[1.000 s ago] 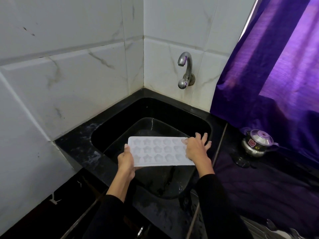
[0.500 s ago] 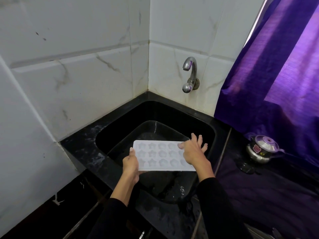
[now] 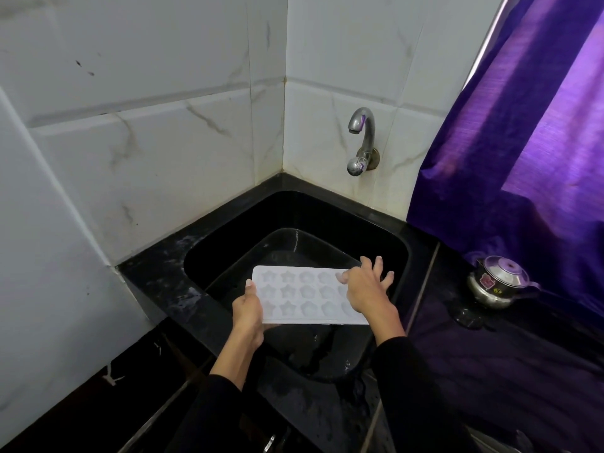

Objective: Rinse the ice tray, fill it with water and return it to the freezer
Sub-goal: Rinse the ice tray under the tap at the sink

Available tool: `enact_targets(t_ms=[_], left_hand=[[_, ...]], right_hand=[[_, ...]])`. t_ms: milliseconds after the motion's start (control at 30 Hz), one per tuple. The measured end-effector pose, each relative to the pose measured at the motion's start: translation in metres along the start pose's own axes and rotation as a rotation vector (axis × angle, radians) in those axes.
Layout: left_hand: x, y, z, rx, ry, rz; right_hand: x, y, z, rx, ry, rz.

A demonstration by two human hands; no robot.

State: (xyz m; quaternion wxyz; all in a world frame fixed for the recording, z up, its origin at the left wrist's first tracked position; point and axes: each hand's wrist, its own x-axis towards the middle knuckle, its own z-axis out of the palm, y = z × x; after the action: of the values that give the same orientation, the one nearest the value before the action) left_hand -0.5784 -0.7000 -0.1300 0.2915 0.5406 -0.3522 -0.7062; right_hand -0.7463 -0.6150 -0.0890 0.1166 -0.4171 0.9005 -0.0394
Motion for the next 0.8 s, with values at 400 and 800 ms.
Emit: enact_targets(t_ms=[400,800], left_hand=[[0.002,0.004,-0.003,-0.015,-0.001,0.015],[0.006,0.002,-0.004,-0.004,0.014,0.013]], right_hand=[[0.0,-0.006,0.002,0.033,0.037,-0.016],[0.001,-0.01,0.004,0.062,0.013,0.036]])
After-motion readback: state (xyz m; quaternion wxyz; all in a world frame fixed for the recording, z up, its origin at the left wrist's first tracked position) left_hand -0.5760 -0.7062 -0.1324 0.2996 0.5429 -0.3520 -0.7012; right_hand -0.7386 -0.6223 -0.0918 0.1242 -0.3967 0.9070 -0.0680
